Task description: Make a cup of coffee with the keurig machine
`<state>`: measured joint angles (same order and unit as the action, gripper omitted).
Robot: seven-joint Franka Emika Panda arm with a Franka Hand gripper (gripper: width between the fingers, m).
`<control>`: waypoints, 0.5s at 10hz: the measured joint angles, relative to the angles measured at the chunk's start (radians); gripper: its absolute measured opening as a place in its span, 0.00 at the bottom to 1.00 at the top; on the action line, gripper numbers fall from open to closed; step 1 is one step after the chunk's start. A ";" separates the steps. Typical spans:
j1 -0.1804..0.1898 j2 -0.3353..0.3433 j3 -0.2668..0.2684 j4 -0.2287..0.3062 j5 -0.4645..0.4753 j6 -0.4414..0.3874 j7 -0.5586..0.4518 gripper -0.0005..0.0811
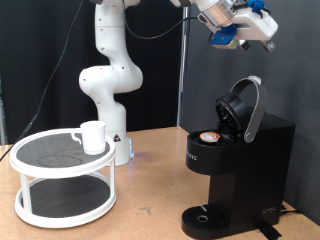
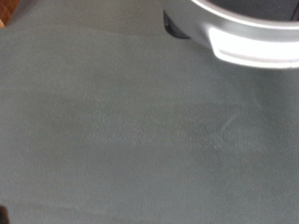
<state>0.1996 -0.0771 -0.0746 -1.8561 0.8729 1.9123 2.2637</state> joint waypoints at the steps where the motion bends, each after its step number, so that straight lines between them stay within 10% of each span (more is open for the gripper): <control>1: 0.001 0.001 0.003 -0.004 0.040 0.022 -0.008 0.91; 5: 0.027 0.016 0.060 0.005 0.085 0.079 0.008 0.91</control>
<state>0.2269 -0.0611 -0.0143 -1.8514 0.9575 1.9917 2.2717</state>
